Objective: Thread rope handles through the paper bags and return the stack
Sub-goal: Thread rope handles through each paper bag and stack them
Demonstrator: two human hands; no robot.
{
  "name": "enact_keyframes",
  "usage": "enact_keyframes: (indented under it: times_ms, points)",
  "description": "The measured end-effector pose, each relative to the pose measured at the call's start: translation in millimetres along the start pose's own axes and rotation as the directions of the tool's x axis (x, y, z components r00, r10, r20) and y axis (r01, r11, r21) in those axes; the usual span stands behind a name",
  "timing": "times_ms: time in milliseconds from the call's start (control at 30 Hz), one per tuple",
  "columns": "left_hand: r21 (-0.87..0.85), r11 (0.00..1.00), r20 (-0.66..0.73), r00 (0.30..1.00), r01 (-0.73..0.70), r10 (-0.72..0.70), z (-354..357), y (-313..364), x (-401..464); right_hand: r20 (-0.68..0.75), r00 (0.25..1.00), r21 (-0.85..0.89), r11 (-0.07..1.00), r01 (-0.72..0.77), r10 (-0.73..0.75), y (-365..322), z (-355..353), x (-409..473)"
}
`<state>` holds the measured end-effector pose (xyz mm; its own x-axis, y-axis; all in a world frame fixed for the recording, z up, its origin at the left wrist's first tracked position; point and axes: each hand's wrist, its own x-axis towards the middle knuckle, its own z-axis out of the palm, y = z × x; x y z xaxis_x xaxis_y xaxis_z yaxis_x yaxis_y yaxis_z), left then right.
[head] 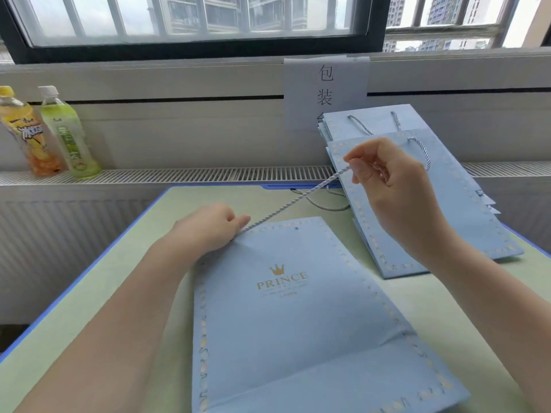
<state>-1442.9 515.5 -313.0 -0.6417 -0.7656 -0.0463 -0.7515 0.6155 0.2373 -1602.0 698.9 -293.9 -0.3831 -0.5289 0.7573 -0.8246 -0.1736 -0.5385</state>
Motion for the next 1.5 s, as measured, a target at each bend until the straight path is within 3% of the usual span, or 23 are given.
enact_keyframes:
  times_ms: [67,100,167,200,267,300,367,433,533,667,833,900,933,1000,1033,1067,1167,1267,1433,1500]
  points:
    - [0.221,0.975,-0.152,0.988,0.004,0.030,6.9,5.3,-0.5,0.024,0.999,-0.023,0.999,0.029,-0.028,-0.1,2.4,-2.1]
    - [0.219,0.974,-0.226,0.969,-0.052,0.103,9.4,8.7,-0.4,0.039,0.998,-0.032,0.998,0.050,-0.048,-0.6,4.7,-3.8]
    - [-0.085,0.933,-0.312,0.899,-0.349,0.308,12.4,18.9,-2.0,0.076,0.993,-0.044,0.995,0.092,-0.089,-1.9,10.4,-7.6]
    - [-0.321,0.794,-0.322,0.848,-0.517,0.422,12.2,25.8,-5.6,0.098,0.989,-0.046,0.993,0.112,-0.107,-2.4,13.7,-9.5]
    - [-0.587,0.503,-0.350,0.759,-0.634,0.549,17.5,39.0,-14.7,0.137,0.981,-0.061,0.987,0.150,-0.141,-3.1,19.4,-12.0]
    - [-0.640,0.425,-0.354,0.737,-0.640,0.576,21.4,44.0,-18.2,0.150,0.977,-0.083,0.982,0.168,-0.155,-2.8,21.0,-12.8]
    - [-0.665,0.394,-0.370,0.738,-0.634,0.564,23.5,50.2,-23.6,0.165,0.970,-0.151,0.967,0.203,-0.178,-1.1,21.1,-12.3]
    - [-0.677,0.390,-0.419,0.762,-0.625,0.493,21.9,49.4,-22.8,0.190,0.968,-0.259,0.943,0.211,-0.164,2.2,17.6,-10.3]
    - [-0.728,0.284,-0.507,0.769,-0.624,0.389,11.3,41.5,-19.3,0.261,0.961,-0.432,0.879,0.204,-0.095,9.8,13.1,-9.0]
    - [-0.740,0.199,-0.547,0.747,-0.643,0.379,6.9,38.8,-19.5,0.369,0.927,-0.322,0.927,0.193,-0.065,17.3,16.5,-9.5]
    - [-0.849,0.079,-0.457,0.800,-0.523,0.390,4.4,37.2,-18.1,0.372,0.902,-0.352,0.866,0.354,-0.218,22.9,19.1,-8.9]
    - [-0.851,0.186,-0.404,0.837,-0.492,0.369,6.0,35.1,-14.5,0.290,0.919,-0.410,0.833,0.371,-0.267,22.1,17.2,-7.9]
    - [-0.791,0.336,-0.399,0.847,-0.511,0.350,10.0,34.0,-11.0,0.236,0.931,-0.416,0.836,0.357,-0.280,19.9,15.4,-6.9]
    - [-0.469,0.714,-0.380,0.849,-0.519,0.368,22.9,30.1,-3.5,0.144,0.951,-0.389,0.868,0.307,-0.272,12.5,12.1,-4.9]
    - [-0.275,0.837,-0.328,0.864,-0.474,0.381,28.9,29.3,-2.6,0.119,0.957,-0.367,0.884,0.289,-0.263,9.6,11.2,-4.7]
    - [-0.141,0.890,-0.264,0.883,-0.433,0.387,33.2,29.4,-2.4,0.108,0.959,-0.348,0.894,0.282,-0.261,8.3,10.9,-4.8]
    - [0.016,0.913,-0.117,0.906,-0.407,0.406,40.2,33.1,-3.5,0.143,0.957,-0.322,0.902,0.287,-0.253,9.9,13.5,-7.9]
    - [0.132,0.922,-0.148,0.912,-0.364,0.382,35.3,32.9,-2.2,0.173,0.956,-0.316,0.906,0.283,-0.238,11.8,16.9,-9.3]
    - [0.041,0.904,-0.123,0.895,-0.427,0.428,36.5,34.9,-6.9,0.171,0.971,-0.296,0.931,0.213,-0.168,11.2,22.1,-15.1]
    - [-0.040,0.875,-0.123,0.872,-0.482,0.474,38.9,39.5,-8.5,0.221,0.957,-0.307,0.918,0.250,-0.187,11.6,25.1,-17.6]
